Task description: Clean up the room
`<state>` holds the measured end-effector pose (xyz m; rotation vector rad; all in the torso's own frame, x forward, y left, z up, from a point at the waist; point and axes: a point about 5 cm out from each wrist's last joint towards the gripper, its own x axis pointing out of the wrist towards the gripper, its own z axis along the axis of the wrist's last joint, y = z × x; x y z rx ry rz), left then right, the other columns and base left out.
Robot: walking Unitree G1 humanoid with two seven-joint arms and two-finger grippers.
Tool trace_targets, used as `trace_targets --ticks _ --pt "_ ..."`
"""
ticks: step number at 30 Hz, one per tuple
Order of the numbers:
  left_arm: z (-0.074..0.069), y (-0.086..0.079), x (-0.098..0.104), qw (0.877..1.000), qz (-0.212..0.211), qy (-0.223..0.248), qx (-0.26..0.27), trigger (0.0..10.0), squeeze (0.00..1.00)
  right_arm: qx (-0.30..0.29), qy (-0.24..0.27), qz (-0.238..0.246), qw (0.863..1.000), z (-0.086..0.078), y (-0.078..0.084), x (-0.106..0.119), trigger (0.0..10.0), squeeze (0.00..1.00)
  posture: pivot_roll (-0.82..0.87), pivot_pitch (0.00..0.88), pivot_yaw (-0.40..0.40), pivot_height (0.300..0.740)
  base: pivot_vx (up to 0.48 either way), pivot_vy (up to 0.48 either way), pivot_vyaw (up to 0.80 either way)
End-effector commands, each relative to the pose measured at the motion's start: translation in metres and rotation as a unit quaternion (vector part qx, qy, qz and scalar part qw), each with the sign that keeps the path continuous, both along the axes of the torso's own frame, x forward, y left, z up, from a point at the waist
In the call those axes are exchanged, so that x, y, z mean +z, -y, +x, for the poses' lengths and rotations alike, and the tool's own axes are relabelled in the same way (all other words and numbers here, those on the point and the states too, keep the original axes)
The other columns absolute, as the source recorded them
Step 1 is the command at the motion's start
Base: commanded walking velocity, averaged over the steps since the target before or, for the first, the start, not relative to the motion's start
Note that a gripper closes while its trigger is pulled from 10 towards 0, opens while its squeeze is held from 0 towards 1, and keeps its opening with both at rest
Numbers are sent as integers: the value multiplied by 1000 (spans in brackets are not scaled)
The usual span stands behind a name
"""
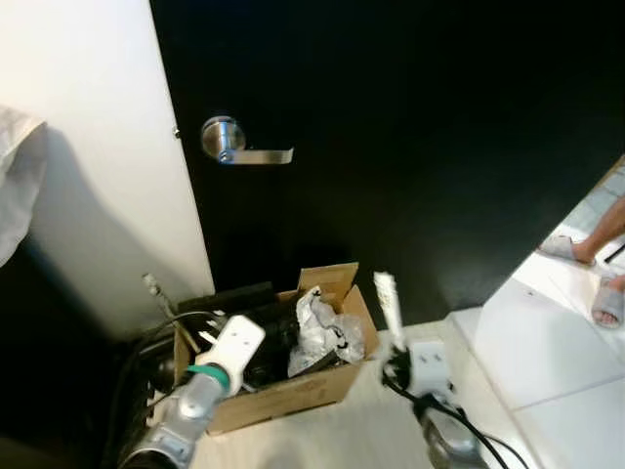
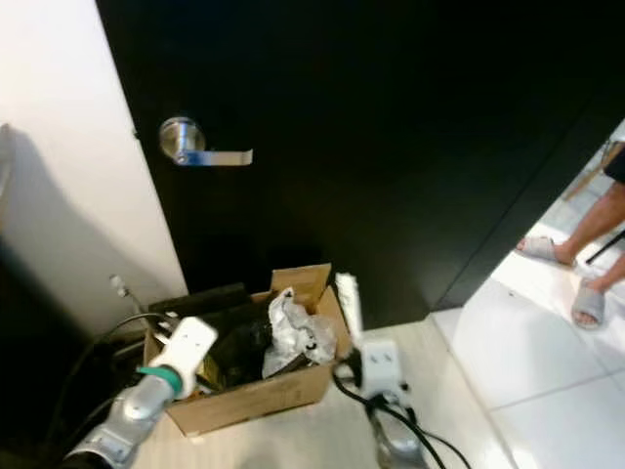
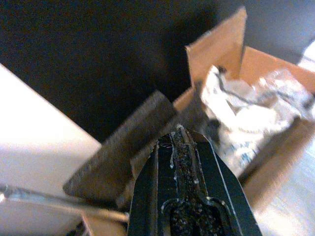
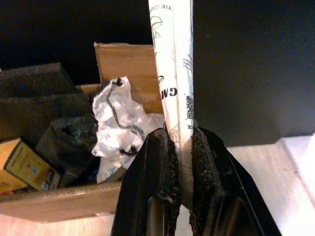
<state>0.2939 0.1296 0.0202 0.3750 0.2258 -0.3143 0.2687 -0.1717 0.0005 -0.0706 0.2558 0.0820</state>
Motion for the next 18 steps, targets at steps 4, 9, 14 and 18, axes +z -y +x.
trace_targets --ticks 4,9,14,18 --pt "-3 7 -4 1000 -4 -10 -6 10000 0 -19 -17 -2 1000 -6 12 -6 10000 0 -74 18 32 726 396 0 0" --pt "-2 4 -5 1000 -8 -15 8 10000 0 -21 -20 -3 1000 -7 12 -7 10000 0 -76 19 32 726 52 0 0" --pt "-2 2 -6 1000 -2 -20 9 10000 0 -20 -21 -2 1000 -9 11 -8 10000 0 -79 21 34 726 0 0 0" --pt "-7 1 -14 999 14 -48 -15 10000 0 -20 -21 -1 1000 -9 11 -8 10000 0 -82 25 39 726 0 0 0"
